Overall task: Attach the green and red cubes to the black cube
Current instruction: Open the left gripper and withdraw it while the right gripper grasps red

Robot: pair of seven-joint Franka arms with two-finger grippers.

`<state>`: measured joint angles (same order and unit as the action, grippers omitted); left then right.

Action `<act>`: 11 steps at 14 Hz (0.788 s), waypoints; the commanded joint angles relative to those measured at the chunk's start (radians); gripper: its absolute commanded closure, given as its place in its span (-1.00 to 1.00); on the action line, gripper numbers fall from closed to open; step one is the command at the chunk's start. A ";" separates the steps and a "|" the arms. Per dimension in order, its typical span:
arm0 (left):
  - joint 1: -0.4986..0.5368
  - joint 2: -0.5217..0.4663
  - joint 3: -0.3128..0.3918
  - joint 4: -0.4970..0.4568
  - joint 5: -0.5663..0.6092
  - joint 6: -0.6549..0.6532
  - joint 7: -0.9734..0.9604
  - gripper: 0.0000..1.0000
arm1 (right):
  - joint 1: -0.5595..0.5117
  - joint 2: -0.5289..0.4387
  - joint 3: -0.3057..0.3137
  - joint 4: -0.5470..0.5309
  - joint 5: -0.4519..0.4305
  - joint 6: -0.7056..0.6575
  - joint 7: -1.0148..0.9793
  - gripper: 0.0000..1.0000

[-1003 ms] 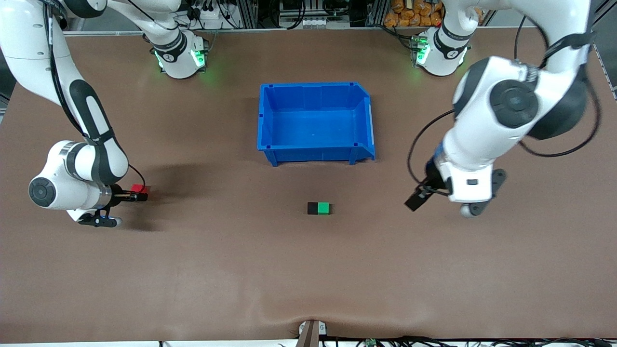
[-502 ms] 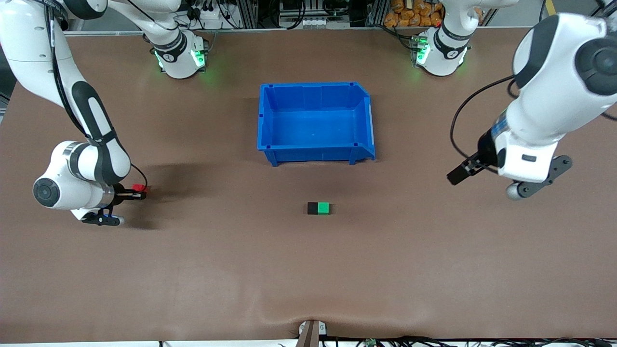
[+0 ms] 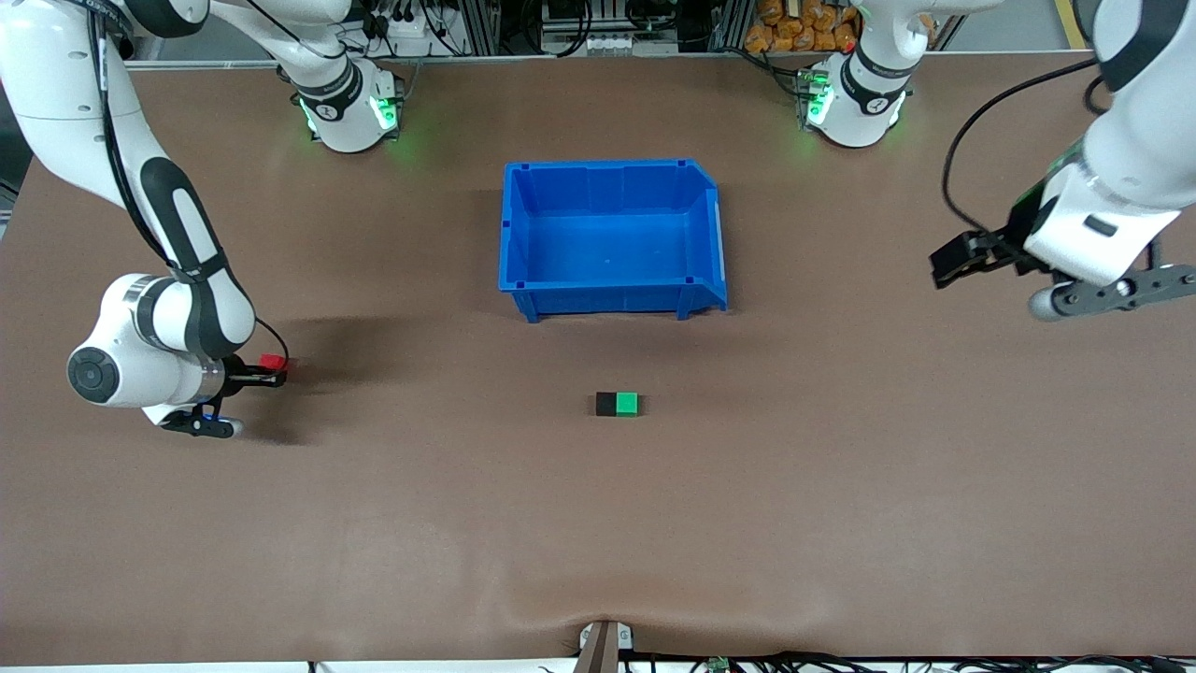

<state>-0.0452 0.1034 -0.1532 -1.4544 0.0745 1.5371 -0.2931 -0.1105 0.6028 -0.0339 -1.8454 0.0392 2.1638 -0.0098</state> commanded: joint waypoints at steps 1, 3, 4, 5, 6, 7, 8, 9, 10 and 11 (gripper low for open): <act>-0.005 -0.094 0.053 -0.086 0.004 0.000 0.153 -1.00 | -0.002 -0.002 0.005 0.022 0.018 -0.025 0.037 1.00; -0.013 -0.149 0.090 -0.147 -0.009 0.000 0.233 -1.00 | 0.000 -0.005 0.006 0.025 0.018 -0.028 0.071 1.00; -0.010 -0.186 0.084 -0.197 -0.007 0.015 0.235 -1.00 | 0.005 -0.008 0.008 0.025 0.018 -0.030 0.089 1.00; -0.006 -0.201 0.083 -0.216 -0.007 0.027 0.238 -1.00 | 0.006 -0.009 0.008 0.026 0.018 -0.042 0.111 1.00; 0.001 -0.205 0.083 -0.218 -0.009 0.028 0.244 -1.00 | 0.008 -0.009 0.008 0.032 0.018 -0.051 0.135 1.00; 0.001 -0.206 0.083 -0.221 -0.009 0.028 0.244 -1.00 | 0.009 -0.011 0.008 0.037 0.018 -0.062 0.152 1.00; 0.001 -0.208 0.083 -0.222 -0.009 0.028 0.244 -1.00 | 0.011 -0.012 0.009 0.038 0.018 -0.073 0.166 1.00; 0.001 -0.208 0.083 -0.219 -0.009 0.028 0.244 -1.00 | 0.014 -0.012 0.009 0.043 0.018 -0.074 0.185 1.00; 0.001 -0.208 0.083 -0.219 -0.009 0.031 0.244 -1.00 | 0.018 -0.014 0.009 0.043 0.018 -0.076 0.209 1.00; 0.001 -0.208 0.083 -0.215 -0.009 0.031 0.244 -1.00 | 0.020 -0.015 0.009 0.043 0.018 -0.082 0.232 1.00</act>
<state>-0.0472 -0.0799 -0.0721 -1.6475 0.0733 1.5495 -0.0690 -0.0996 0.6024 -0.0240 -1.8055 0.0404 2.1049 0.1746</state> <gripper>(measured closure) 0.000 0.604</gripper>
